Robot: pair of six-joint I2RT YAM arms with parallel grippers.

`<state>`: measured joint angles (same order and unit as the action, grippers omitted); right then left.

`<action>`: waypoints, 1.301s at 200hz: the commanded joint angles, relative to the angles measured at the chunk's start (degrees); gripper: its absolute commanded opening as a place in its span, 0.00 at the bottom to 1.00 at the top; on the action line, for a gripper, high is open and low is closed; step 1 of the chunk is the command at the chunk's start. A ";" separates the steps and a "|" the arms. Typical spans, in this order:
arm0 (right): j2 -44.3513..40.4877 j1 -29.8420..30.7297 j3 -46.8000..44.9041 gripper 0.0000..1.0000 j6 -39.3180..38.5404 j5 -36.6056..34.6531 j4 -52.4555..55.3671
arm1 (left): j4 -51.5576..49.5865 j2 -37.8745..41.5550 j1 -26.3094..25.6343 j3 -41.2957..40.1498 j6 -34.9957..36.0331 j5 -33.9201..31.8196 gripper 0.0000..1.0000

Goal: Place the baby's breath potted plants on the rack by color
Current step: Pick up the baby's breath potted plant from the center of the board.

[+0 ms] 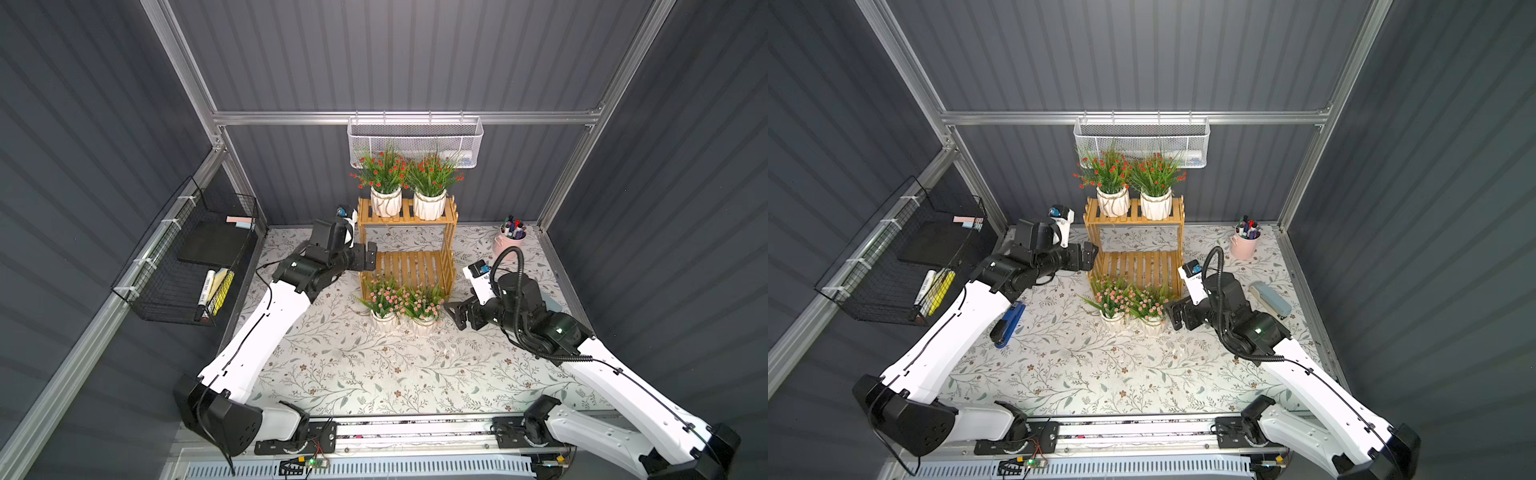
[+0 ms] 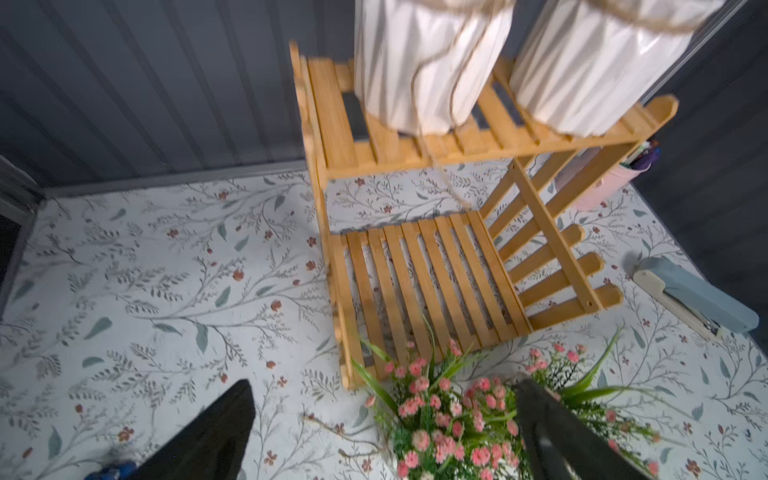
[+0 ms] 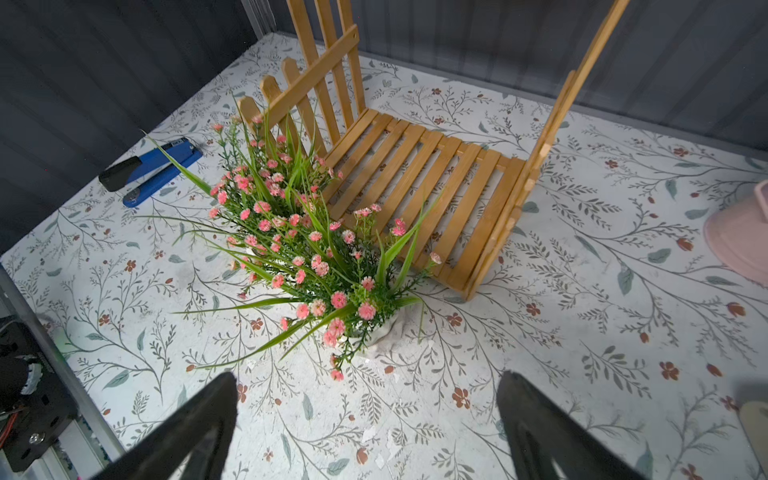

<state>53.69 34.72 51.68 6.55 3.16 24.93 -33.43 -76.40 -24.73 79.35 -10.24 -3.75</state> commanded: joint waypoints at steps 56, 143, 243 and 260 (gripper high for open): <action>-3.83 0.27 -4.31 0.99 1.74 -0.44 -0.06 | 7.00 13.14 -8.73 -24.72 -11.89 -8.03 0.99; 0.13 0.27 -6.40 0.99 3.20 -0.55 -6.81 | 18.66 17.13 -14.72 -43.63 -19.14 -12.50 0.99; 6.73 0.26 -1.32 0.99 1.12 -5.77 -7.85 | 50.10 13.33 -22.38 -63.08 -14.35 -12.93 0.99; 7.25 0.27 -1.15 0.99 1.50 -5.37 -8.16 | 57.60 10.88 -22.42 -64.05 -12.69 -12.85 0.99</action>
<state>60.25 34.72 48.97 7.88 -1.48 17.74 10.92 -63.09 -47.00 16.56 -26.33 -15.77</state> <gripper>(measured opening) 0.989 0.994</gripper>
